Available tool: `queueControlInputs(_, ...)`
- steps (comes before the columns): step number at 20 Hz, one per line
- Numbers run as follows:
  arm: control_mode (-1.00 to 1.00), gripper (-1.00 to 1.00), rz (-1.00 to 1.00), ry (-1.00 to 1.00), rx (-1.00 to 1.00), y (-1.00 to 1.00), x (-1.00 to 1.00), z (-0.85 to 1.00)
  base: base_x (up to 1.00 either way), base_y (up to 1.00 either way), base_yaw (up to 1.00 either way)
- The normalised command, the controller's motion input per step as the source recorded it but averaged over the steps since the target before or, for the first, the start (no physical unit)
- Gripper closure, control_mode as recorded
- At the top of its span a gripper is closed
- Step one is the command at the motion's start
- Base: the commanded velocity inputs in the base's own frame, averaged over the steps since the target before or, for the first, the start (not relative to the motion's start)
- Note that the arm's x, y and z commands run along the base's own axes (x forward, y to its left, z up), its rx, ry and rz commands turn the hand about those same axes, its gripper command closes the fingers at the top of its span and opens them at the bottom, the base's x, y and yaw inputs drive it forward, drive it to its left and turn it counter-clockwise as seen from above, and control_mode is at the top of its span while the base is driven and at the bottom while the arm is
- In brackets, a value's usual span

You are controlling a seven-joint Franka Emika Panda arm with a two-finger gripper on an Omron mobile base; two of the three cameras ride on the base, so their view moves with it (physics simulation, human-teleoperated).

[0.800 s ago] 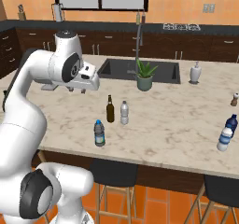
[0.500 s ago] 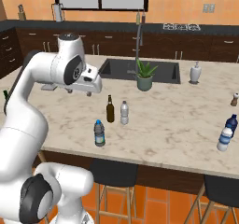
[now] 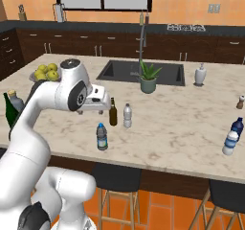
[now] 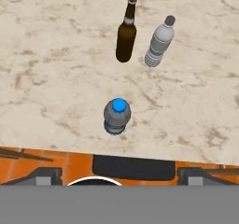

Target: Move the plastic bottles in the middle to the plastics group, and the glass bottles in the middle to the glass group.

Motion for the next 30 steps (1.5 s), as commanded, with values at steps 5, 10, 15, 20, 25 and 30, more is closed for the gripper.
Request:
queueControlInputs(5,-1.0,-1.0,0.0,0.02,0.0,0.0,0.52,-0.4,0.0,0.0,0.0)
queueControlInputs(10,-1.0,-1.0,0.0,0.0,0.03,0.0,0.36,-0.41,0.0,0.0,0.0)
queueControlInputs(15,-1.0,-1.0,0.0,0.0,0.07,0.0,0.24,-0.36,0.0,0.0,0.0)
queueControlInputs(20,-1.0,-1.0,0.0,0.0,0.03,0.0,0.14,-0.37,0.0,0.0,0.0)
queueControlInputs(25,-1.0,-1.0,0.0,0.01,0.0,0.0,0.04,-0.31,0.0,0.0,0.0)
queueControlInputs(30,-1.0,-1.0,0.0,0.05,0.0,-0.03,0.1,-0.27,0.0,0.0,0.0)
